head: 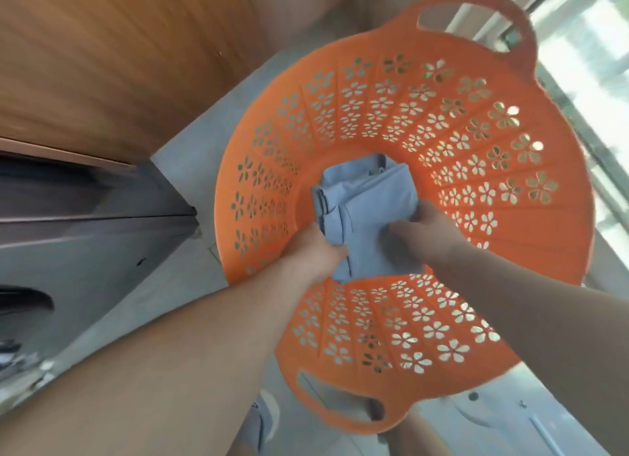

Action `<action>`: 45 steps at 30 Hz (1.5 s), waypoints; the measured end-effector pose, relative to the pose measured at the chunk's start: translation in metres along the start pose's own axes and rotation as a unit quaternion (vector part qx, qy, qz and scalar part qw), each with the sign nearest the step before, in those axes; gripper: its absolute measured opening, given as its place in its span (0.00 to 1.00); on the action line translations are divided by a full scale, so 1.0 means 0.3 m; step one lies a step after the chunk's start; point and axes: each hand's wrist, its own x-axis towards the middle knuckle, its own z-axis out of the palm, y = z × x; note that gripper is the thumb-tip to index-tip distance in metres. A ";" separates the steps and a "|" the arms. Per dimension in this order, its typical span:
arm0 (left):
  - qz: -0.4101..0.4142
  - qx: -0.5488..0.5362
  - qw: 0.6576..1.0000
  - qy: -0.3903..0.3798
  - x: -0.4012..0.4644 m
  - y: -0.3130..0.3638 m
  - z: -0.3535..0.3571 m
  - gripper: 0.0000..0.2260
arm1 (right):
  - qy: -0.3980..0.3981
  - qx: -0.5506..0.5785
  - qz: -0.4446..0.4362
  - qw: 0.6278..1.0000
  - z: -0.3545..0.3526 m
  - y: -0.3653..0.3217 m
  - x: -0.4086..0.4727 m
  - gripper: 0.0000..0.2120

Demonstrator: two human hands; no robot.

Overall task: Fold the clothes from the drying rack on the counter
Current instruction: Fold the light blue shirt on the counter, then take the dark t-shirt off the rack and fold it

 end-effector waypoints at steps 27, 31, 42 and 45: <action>0.087 0.106 0.990 0.028 -0.479 0.187 -0.354 0.15 | 0.009 -0.092 -0.016 0.996 -0.105 -0.262 -0.489 0.24; 0.101 0.120 0.987 0.030 -0.685 0.204 -0.446 0.14 | 0.017 -0.059 -0.020 0.998 -0.132 -0.322 -0.704 0.21; 0.269 0.187 0.945 0.001 -1.458 0.345 -0.807 0.14 | 0.202 0.108 -0.067 0.971 -0.266 -0.556 -1.631 0.11; 0.340 0.237 0.910 0.003 -1.701 0.431 -0.884 0.15 | 0.250 0.130 -0.089 0.955 -0.341 -0.595 -1.875 0.09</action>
